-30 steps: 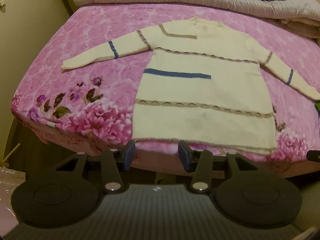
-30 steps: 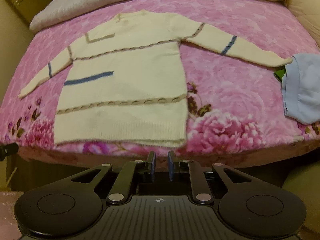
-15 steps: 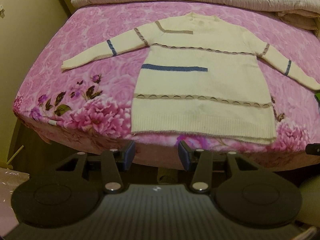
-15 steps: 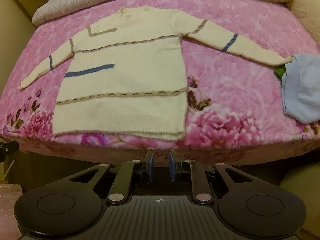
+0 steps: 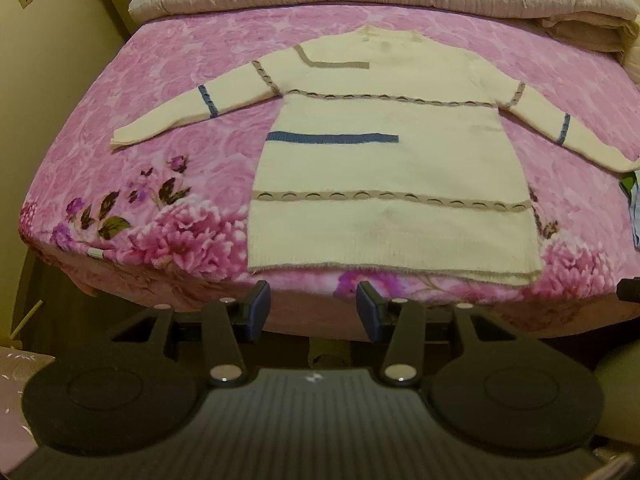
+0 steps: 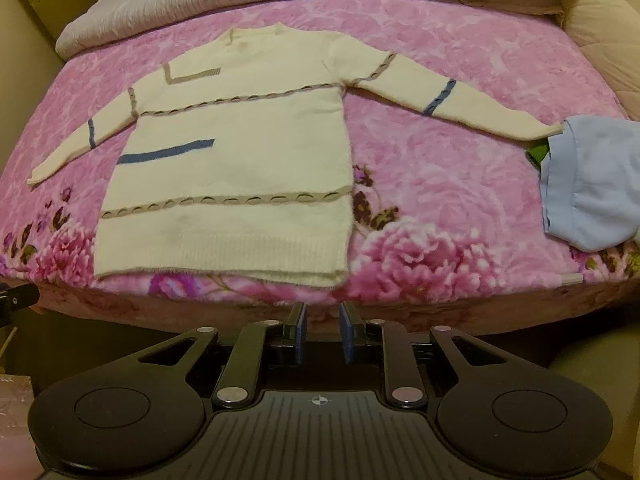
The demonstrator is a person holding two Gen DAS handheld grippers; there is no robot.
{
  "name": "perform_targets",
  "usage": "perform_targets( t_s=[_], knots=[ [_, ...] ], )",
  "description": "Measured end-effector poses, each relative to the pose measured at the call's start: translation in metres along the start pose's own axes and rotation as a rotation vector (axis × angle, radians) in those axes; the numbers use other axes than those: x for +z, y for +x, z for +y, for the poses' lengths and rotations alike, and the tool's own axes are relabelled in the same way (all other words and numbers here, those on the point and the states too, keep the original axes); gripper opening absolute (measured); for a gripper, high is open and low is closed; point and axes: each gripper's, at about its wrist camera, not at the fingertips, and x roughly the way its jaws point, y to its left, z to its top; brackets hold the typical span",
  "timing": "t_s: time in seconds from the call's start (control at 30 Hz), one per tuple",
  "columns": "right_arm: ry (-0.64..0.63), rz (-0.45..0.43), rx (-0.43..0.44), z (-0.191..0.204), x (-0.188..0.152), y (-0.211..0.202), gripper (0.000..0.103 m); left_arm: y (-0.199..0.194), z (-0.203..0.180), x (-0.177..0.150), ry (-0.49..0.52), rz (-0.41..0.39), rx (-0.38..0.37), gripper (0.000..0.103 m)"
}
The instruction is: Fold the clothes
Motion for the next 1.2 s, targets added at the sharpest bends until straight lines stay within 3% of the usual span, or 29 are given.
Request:
perform_targets(
  t_s=[0.4,0.77,0.93,1.2],
  knots=[
    [-0.018,-0.013,0.0,0.009,0.01,0.001,0.022,0.005,0.014,0.005,-0.034,0.004,0.012,0.043],
    [-0.09,0.002,0.016,0.04,0.04,0.022,0.023,0.022,0.054,0.021,-0.112,0.023,0.05,0.043],
    [-0.104,0.008,0.034,0.053,0.062,0.041,0.023,0.05,0.075,0.038,-0.152,0.063,0.052,0.043],
    [-0.016,0.001,0.044,0.063,0.12,0.093,0.023,0.116,0.126,0.084,-0.223,0.136,-0.012,0.043]
  ],
)
